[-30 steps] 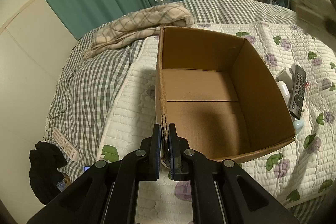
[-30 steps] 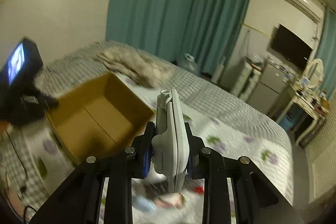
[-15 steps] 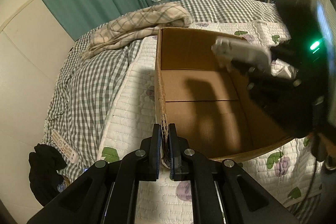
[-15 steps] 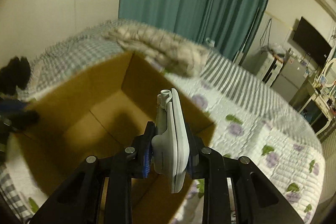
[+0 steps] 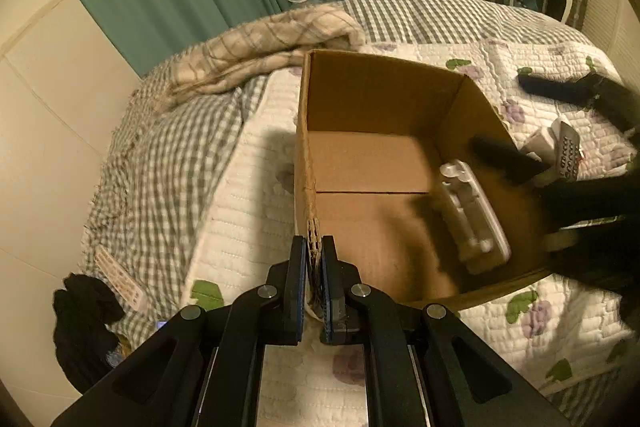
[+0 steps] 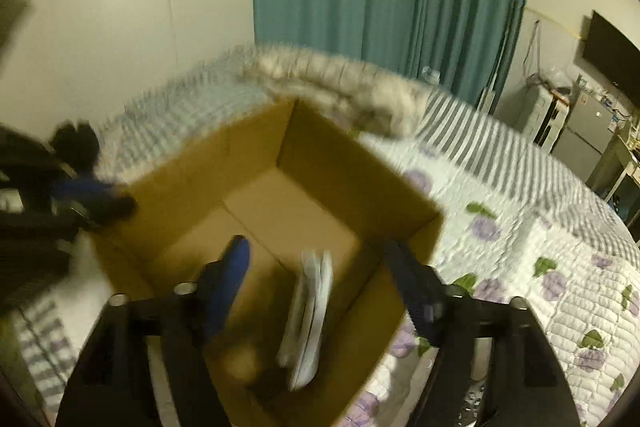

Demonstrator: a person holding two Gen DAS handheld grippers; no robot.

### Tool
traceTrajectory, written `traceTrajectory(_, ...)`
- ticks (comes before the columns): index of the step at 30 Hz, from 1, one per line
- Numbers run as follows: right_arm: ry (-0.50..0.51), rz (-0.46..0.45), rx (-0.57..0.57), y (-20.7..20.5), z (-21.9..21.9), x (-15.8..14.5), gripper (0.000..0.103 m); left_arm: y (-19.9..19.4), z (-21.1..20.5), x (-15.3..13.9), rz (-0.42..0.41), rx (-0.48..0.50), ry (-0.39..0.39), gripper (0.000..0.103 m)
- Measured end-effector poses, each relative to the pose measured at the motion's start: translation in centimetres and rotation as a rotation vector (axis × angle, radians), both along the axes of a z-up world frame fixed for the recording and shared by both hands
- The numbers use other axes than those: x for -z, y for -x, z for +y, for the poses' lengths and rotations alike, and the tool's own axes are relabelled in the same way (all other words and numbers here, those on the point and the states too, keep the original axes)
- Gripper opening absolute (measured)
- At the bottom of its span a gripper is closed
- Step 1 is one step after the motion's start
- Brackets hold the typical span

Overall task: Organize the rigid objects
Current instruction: 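Carry the white remote into the box with the right tool and release, then grasp the light-blue earbud case with the right tool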

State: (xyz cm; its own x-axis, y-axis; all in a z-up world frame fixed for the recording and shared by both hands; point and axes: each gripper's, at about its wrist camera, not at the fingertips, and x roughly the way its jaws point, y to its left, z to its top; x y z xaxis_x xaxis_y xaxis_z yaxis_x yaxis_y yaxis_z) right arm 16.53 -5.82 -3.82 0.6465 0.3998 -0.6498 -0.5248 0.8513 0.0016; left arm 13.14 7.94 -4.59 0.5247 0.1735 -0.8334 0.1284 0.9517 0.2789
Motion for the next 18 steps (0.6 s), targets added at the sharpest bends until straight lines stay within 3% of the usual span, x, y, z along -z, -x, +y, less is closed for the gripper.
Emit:
traceTrajectory(3,-0.023,-0.044,0.04,1.1,-2.7,-2.9,0.075,0.1,-0.1,0.0,-0.001,0.001,-0.002,0.006)
traceTrajectory(9,0.024,-0.124,0.192,3.4,-8.7,-6.2,0.092,0.1,0.0,-0.1,0.002,-0.006,0.007,0.006)
traceTrajectory(13,0.083,-0.106,0.307,4.0,-12.2,-4.7,0.094,0.1,0.0,-0.2,0.003,-0.008,0.002,0.006)
traceTrajectory(18,0.111,0.007,0.361,5.4,-14.3,0.4,0.094,0.0,0.0,-0.2,0.004,-0.01,-0.002,0.006)
